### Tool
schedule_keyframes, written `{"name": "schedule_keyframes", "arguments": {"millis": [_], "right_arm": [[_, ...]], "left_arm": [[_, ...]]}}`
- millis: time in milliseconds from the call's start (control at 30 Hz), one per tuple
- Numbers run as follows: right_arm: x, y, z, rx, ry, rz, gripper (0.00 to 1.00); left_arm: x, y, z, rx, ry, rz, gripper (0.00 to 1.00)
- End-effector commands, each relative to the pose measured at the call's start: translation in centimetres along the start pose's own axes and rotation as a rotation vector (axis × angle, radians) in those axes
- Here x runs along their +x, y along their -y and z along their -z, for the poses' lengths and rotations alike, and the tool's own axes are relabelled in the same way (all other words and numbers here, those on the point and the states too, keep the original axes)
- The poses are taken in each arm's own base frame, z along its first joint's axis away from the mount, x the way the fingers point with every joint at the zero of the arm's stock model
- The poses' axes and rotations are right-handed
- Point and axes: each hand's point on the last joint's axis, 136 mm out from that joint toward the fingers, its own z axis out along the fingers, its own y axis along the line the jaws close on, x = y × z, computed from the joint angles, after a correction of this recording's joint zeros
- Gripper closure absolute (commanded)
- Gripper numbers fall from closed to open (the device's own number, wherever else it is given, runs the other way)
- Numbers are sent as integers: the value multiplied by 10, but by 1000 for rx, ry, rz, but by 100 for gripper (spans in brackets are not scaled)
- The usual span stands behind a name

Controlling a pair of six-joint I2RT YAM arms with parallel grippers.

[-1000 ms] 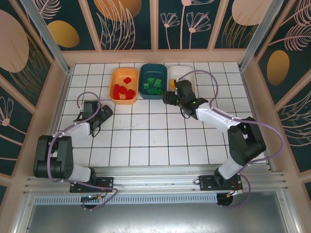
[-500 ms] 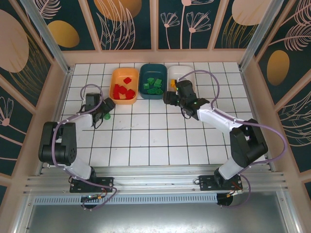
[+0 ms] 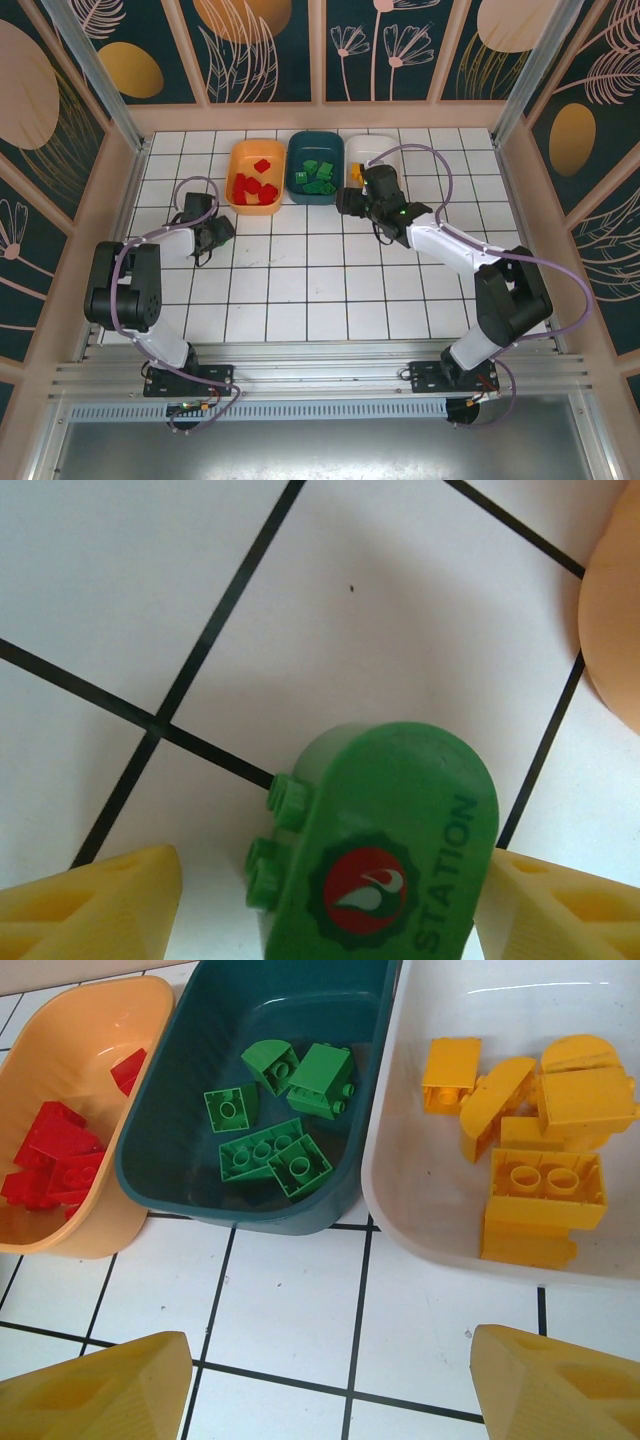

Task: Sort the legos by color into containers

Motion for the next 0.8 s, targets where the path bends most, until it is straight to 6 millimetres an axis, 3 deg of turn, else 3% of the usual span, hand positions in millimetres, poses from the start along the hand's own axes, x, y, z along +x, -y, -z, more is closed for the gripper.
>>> {"name": "schedule_keyframes", "arguments": {"millis": [0,67,100,267,500,567,700,767], "right_arm": [[-3,-5,1,-12,4,3,25],[-2,-4,2,-7,3,8,25],[-3,-4,4,-4,5,11,26],[-1,1,7,12,5,16,26],[-1,3,11,9,15,13,26],[-1,5,11,1,19,1,26],[3,2,13,-34,17,-27,27],[-2,21,15,-12,33,-73,28]], "left_arm": [[-3,3,-1,-23,-5,-42,29],[-7,8,-3,-21,1,-49,32],[-3,5,-12,-36,-21,-54,37],[-7,6,-18,-52,-20,-67,57],[1,27,-4,-10,-18,-111,70],[9,42,2,14,-26,-135,71],[21,95,34,140,-13,-195,71],[22,132,51,217,5,-240,72]]}}
